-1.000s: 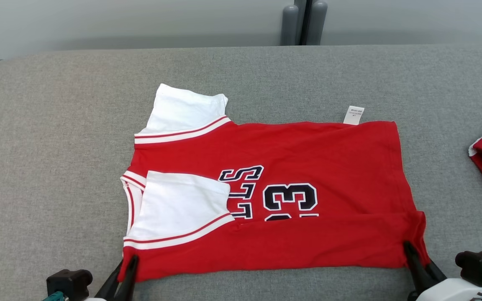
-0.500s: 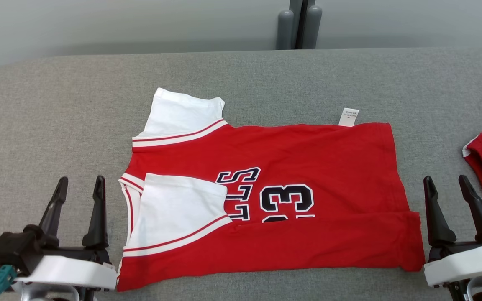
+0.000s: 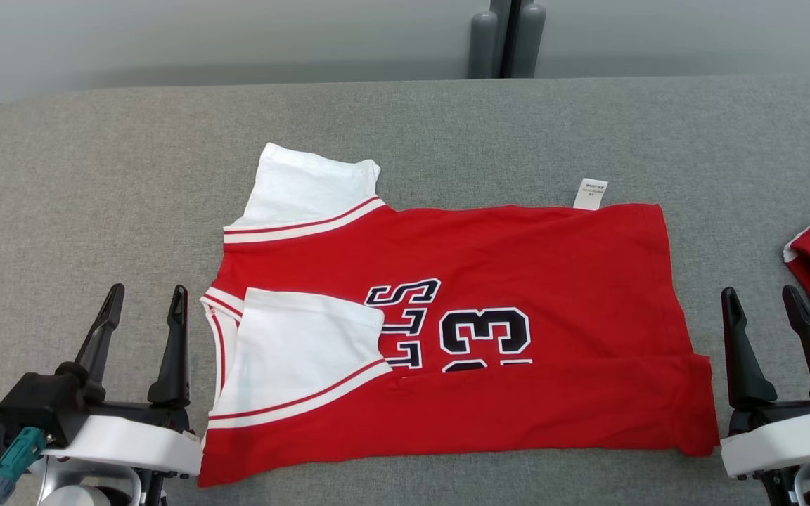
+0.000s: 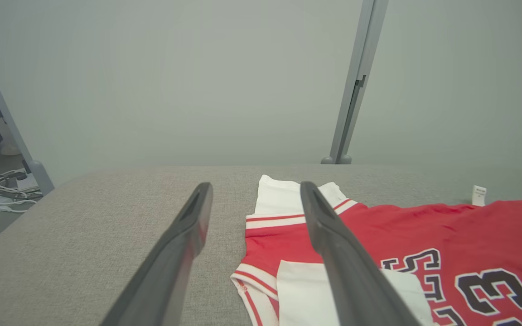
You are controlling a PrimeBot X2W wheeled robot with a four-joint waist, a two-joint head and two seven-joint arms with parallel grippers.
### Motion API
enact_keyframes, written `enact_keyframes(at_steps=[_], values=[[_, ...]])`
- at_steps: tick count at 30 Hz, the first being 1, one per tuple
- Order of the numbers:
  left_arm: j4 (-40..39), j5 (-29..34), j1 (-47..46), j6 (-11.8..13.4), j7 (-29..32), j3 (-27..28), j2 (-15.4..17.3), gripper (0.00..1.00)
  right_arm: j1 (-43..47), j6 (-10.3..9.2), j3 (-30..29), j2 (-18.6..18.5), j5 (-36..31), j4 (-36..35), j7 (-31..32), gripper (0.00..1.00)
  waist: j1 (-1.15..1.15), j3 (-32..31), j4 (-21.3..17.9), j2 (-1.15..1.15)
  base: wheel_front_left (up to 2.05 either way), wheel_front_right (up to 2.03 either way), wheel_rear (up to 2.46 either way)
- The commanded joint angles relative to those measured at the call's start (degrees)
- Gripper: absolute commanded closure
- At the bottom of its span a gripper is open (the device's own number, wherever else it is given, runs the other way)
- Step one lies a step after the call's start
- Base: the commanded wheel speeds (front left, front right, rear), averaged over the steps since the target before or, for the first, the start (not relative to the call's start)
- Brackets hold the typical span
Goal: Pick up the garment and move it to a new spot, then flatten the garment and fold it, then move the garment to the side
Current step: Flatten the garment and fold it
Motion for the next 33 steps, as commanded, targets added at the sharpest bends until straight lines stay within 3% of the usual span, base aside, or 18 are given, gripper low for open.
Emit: enact_keyframes(at_steps=[1, 6, 12, 21, 27, 33], values=[[0.4, 0.5, -1.6, 0.3, -0.3, 0.0, 0.2, 0.0, 0.2, 0.02, -0.2, -0.1, -0.1, -0.2, 0.2, 0.0, 0.0, 0.2, 0.1, 0.0, 0.0, 0.0, 0.0], [2.3, 1.2, -6.7, -1.2, -0.7, -1.3, 0.2, 0.0, -0.6, 0.02, -0.7, -0.1, 0.3, -0.9, 0.3, 0.0, 0.0, 1.2, 0.6, 0.0, 0.0, 0.0, 0.0], [7.2, 0.5, -20.3, -4.5, 1.2, -2.5, 0.3, 0.0, -3.0, 0.02, 0.0, -0.1, 0.4, -2.2, 0.6, 0.0, 0.0, 5.8, -0.5, 0.0, 0.0, 0.0, 0.0], [30.3, -2.9, -40.4, -12.2, 8.4, -6.9, -0.1, 0.0, -7.8, 0.02, 2.3, -0.1, 1.3, -0.9, -1.4, 0.0, 0.0, 14.1, -4.3, 0.0, 0.0, 0.0, 0.0], [44.7, -5.5, -48.2, -13.6, 9.6, -10.0, -0.2, 0.0, -9.2, 0.02, 2.8, -0.1, 2.1, 1.0, -2.9, 0.0, 0.0, 16.2, -5.6, 0.0, 0.0, 0.0, 0.0], [52.6, -9.4, -52.7, -13.6, 9.7, -13.0, 0.3, 0.0, -10.3, 0.02, 3.7, -0.1, 2.5, 2.1, -3.5, 0.0, 0.0, 17.3, -6.8, 0.0, 0.0, 0.0, 0.0]])
